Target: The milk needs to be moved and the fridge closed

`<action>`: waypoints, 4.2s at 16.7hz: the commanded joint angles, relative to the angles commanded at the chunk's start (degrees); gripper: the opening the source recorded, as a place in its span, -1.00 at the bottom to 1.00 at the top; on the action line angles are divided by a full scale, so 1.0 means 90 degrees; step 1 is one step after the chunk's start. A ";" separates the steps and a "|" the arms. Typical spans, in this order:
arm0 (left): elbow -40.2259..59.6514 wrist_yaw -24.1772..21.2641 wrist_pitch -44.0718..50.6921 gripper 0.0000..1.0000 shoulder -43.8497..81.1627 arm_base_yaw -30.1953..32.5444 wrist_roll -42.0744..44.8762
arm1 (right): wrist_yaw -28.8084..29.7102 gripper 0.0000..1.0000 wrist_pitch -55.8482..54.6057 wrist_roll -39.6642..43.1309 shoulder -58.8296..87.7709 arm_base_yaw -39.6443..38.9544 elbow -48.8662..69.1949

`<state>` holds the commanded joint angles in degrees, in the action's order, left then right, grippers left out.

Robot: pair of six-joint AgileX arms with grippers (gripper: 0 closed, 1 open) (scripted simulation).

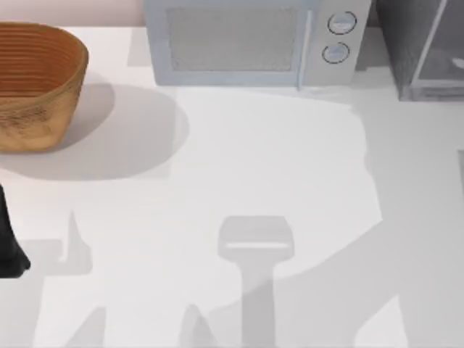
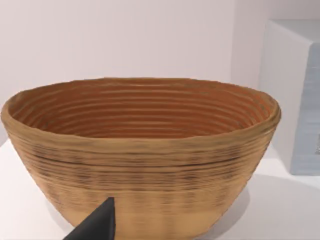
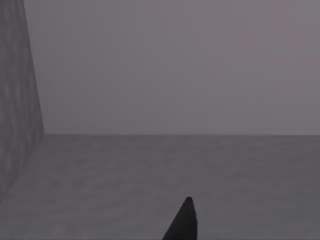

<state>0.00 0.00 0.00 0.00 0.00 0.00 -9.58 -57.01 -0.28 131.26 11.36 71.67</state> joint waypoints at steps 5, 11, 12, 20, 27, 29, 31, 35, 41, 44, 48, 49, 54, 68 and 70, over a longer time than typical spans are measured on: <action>0.0000 0.0000 0.0000 1.00 0.0000 0.0000 0.0000 | 0.0000 1.00 0.0000 0.0000 0.0000 0.0000 0.0000; 0.0000 0.0000 0.0000 1.00 0.0000 0.0000 0.0000 | 0.0000 1.00 0.0000 0.0000 0.0000 0.0000 0.0000; 0.0000 0.0000 0.0000 1.00 0.0000 0.0000 0.0000 | 0.0000 1.00 -0.0001 0.0000 -0.0003 -0.0012 -0.0004; 0.0000 0.0000 0.0000 1.00 0.0000 0.0000 0.0000 | 0.0175 1.00 0.0811 -0.0042 -0.1864 -0.0130 -0.1022; 0.0000 0.0000 0.0000 1.00 0.0000 0.0000 0.0000 | 0.0451 1.00 0.2696 -0.0020 -0.6438 -0.0530 -0.3382; 0.0000 0.0000 0.0000 1.00 0.0000 0.0000 0.0000 | 0.0544 1.00 0.3317 -0.0009 -0.7940 -0.0663 -0.4161; 0.0000 0.0000 0.0000 1.00 0.0000 0.0000 0.0000 | 0.0641 1.00 0.3934 0.0001 -0.9418 -0.0792 -0.4936; 0.0000 0.0000 0.0000 1.00 0.0000 0.0000 0.0000 | 0.0832 1.00 0.5072 0.0018 -1.2048 -0.1021 -0.6369; 0.0000 0.0000 0.0000 1.00 0.0000 0.0000 0.0000 | 0.1039 1.00 0.6203 0.0030 -1.4352 -0.1238 -0.7797; 0.0000 0.0000 0.0000 1.00 0.0000 0.0000 0.0000 | 0.1065 1.00 0.6334 0.0031 -1.4585 -0.1263 -0.7964; 0.0000 0.0000 0.0000 1.00 0.0000 0.0000 0.0000 | 0.1060 1.00 0.6324 0.0031 -1.4560 -0.1245 -0.7949; 0.0000 0.0000 0.0000 1.00 0.0000 0.0000 0.0000 | 0.1060 1.00 0.6331 0.0030 -1.4565 -0.1244 -0.7944; 0.0000 0.0000 0.0000 1.00 0.0000 0.0000 0.0000 | 0.1099 1.00 0.7351 0.0011 -1.5219 -0.1214 -0.7406; 0.0000 0.0000 0.0000 1.00 0.0000 0.0000 0.0000 | 0.1089 1.00 1.4513 0.0091 -1.9051 -0.1269 -0.4268; 0.0000 0.0000 0.0000 1.00 0.0000 0.0000 0.0000 | 0.1097 1.00 1.5177 0.0098 -1.9409 -0.1266 -0.3974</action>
<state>0.00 0.00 0.00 0.00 0.00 0.00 0.29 79.58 0.60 -43.41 -0.03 35.91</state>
